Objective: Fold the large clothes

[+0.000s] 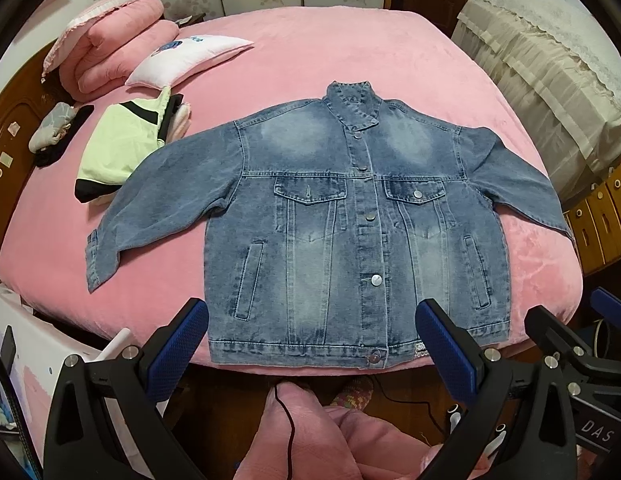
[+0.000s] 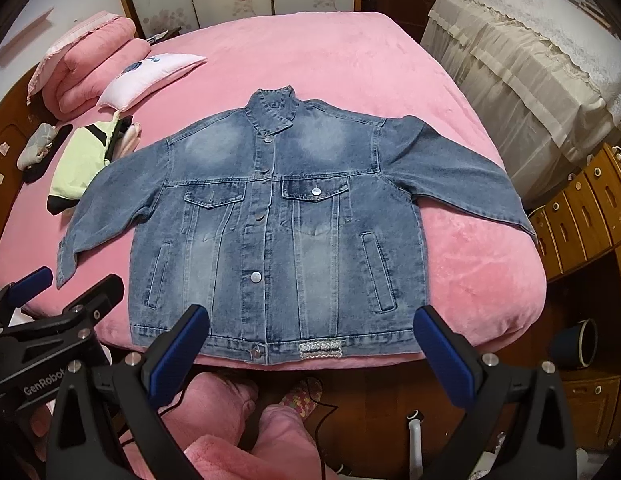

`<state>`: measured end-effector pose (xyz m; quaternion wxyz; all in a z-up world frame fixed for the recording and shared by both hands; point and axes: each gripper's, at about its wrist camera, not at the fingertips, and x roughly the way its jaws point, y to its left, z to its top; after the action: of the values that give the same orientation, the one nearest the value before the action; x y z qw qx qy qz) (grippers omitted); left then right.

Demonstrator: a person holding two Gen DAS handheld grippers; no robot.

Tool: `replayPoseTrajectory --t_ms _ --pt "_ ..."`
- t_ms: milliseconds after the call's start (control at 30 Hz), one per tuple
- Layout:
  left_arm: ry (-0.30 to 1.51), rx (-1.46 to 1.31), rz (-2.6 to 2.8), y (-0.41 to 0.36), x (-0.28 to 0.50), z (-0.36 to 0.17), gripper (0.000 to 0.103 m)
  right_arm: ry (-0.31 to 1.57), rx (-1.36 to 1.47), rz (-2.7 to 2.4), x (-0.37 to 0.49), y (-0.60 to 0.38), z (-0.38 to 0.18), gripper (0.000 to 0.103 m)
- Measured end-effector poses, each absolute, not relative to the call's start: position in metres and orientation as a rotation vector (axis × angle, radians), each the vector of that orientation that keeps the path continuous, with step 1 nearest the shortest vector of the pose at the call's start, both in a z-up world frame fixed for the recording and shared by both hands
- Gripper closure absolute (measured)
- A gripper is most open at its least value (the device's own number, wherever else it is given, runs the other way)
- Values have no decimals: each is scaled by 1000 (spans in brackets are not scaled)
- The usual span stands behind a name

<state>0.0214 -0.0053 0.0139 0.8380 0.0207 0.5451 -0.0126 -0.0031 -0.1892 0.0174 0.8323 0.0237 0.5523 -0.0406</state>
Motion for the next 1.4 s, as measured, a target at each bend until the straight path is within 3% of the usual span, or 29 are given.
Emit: replayPoseTrajectory --t_ms 300,633,1067,1400 --pt "1217 -78 0 18 40 15 1 1288 159 -174 22 -195 21 1" --pt "1307 -373 203 124 54 -18 1 1335 93 -110 67 -148 23 1" --pt "1378 -1017 602 349 82 -118 1 1284 -86 19 163 -9 39 1" --pt "1252 -1352 783 467 114 -226 1 1288 -172 177 227 97 5 1"
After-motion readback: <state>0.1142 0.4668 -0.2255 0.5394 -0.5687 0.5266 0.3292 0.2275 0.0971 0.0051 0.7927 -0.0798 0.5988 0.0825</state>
